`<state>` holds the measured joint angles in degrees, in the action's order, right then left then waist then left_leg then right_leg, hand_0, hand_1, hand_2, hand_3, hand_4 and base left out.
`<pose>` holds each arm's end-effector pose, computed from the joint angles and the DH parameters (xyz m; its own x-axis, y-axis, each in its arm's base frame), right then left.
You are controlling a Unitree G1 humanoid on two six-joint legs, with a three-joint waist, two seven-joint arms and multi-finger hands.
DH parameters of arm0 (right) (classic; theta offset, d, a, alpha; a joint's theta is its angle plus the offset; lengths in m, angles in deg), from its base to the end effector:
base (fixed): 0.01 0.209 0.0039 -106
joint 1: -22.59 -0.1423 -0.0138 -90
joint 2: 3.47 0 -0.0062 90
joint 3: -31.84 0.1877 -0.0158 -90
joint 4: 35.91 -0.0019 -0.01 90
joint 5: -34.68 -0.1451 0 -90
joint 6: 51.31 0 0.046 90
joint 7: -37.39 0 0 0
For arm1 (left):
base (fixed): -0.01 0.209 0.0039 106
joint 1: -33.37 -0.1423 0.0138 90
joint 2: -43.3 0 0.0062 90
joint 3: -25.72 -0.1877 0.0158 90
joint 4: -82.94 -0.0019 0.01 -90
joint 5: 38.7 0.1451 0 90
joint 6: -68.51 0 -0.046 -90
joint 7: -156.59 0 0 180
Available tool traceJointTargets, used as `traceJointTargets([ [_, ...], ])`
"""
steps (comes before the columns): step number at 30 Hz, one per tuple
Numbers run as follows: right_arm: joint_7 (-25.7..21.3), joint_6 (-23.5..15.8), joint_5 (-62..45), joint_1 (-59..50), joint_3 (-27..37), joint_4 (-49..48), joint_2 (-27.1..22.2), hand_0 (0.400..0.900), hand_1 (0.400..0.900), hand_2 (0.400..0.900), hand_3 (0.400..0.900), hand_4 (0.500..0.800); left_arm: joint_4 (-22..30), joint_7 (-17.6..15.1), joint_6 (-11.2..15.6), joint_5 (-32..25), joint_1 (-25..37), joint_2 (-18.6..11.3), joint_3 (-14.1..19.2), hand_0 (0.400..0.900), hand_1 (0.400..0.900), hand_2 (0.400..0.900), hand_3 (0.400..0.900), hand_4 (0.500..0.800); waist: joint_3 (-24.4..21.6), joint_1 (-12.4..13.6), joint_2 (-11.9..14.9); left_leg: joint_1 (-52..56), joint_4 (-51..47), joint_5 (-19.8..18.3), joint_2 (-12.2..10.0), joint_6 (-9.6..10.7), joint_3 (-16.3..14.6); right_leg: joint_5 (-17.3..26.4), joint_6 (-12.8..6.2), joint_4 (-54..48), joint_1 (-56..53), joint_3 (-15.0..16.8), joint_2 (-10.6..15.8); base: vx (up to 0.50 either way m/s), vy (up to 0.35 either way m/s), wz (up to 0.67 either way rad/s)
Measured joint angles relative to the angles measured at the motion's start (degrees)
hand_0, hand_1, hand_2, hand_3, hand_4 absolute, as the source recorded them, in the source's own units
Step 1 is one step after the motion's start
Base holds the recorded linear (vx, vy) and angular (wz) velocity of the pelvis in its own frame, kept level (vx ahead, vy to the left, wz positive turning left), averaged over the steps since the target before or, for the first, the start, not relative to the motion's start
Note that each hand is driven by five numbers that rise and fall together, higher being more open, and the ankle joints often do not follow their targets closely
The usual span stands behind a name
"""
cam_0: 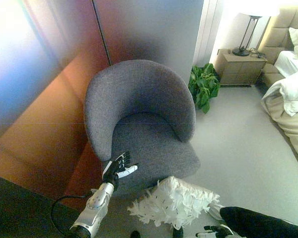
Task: Pick up the pillow and put it on the sofa.
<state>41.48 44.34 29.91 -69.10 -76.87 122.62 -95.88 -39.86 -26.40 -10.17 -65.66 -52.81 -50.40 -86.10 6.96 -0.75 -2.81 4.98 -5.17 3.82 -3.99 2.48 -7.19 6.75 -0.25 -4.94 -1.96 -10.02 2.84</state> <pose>0.0841 -0.2423 -0.1195 0.2660 -0.1445 -0.9531 -0.2658 0.9394 -0.2166 0.1885 0.1859 -0.0470 0.9161 -0.0791 -0.3930 0.0769 0.9968 -0.0213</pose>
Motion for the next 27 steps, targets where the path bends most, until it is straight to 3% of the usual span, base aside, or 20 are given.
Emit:
traceJointTargets([
  [9,0.02,-0.02,0.0,0.02,0.01,0.0,0.0,0.9,0.9,0.9,0.9,0.8,0.1,0.14,-0.05,-0.3,0.0,-0.06,0.01,0.9,0.9,0.9,0.9,0.8,0.0,0.04,0.0,-0.02,0.0,0.0,-0.01,0.0,0.0,0.0,0.0,0.0,0.02,0.0,0.0,0.0,0.0,0.0],
  [15,0.02,-0.06,-0.01,0.02,0.0,0.02,-0.01,0.9,0.9,0.9,0.9,0.8,0.1,-0.3,-0.05,3.68,0.0,-1.34,-0.55,0.9,0.9,0.9,0.9,0.8,0.01,-0.2,-0.02,-0.15,-0.01,-0.01,-0.01,0.01,-0.05,0.0,0.01,-0.01,0.19,0.04,0.01,0.0,0.007,-0.02],
  [27,0.03,-0.35,0.13,-0.51,-0.02,-0.06,-0.69,0.9,0.9,0.9,0.9,0.8,-0.27,2.55,-1.2,4.9,0.01,-2.15,-5.62,0.9,0.9,0.9,0.9,0.8,0.65,-0.63,-1.0,-1.53,0.49,-0.08,-0.03,0.01,-0.88,0.03,-0.02,0.08,2.02,0.88,-0.07,-0.01,0.004,-0.05],
])
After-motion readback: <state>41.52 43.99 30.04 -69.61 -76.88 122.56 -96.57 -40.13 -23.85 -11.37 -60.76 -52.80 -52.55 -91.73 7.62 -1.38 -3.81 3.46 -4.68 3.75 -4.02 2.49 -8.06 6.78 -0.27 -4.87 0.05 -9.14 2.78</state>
